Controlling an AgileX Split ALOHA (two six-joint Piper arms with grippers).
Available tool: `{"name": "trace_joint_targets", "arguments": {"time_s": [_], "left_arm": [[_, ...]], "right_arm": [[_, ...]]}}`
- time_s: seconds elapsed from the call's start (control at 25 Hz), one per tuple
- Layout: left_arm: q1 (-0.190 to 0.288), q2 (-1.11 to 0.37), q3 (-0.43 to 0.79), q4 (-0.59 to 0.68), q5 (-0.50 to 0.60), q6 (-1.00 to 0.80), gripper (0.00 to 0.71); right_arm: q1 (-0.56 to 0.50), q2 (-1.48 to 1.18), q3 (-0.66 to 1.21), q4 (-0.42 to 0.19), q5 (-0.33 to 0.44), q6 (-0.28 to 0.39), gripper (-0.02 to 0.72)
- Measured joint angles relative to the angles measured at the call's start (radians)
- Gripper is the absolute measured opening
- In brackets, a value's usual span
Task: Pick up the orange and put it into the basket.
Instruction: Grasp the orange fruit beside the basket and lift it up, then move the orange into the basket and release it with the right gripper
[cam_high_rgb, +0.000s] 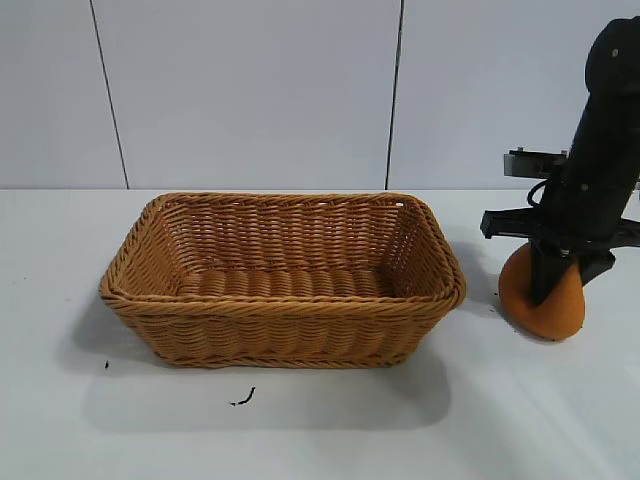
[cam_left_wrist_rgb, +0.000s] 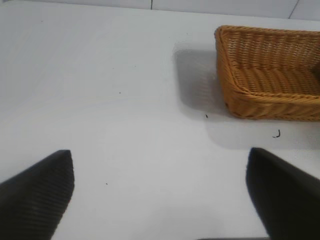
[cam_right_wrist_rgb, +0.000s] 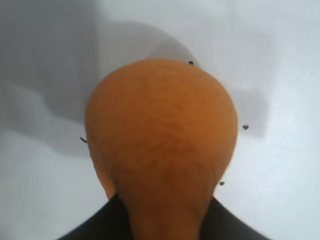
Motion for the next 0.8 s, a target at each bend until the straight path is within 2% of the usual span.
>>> {"name": "trace_joint_targets", "arguments": {"time_s": [0.52,0.8], "left_arm": [[0.0,0.0,0.0,0.0,0.0,0.0,0.672],[0.0,0.0,0.0,0.0,0.0,0.0,0.672]], "right_arm": [[0.0,-0.207,-0.001,0.001,0.031,-0.013,0.106],[0.0,-0.305,-0.095,0.003,0.141,-0.044,0.106]]}}
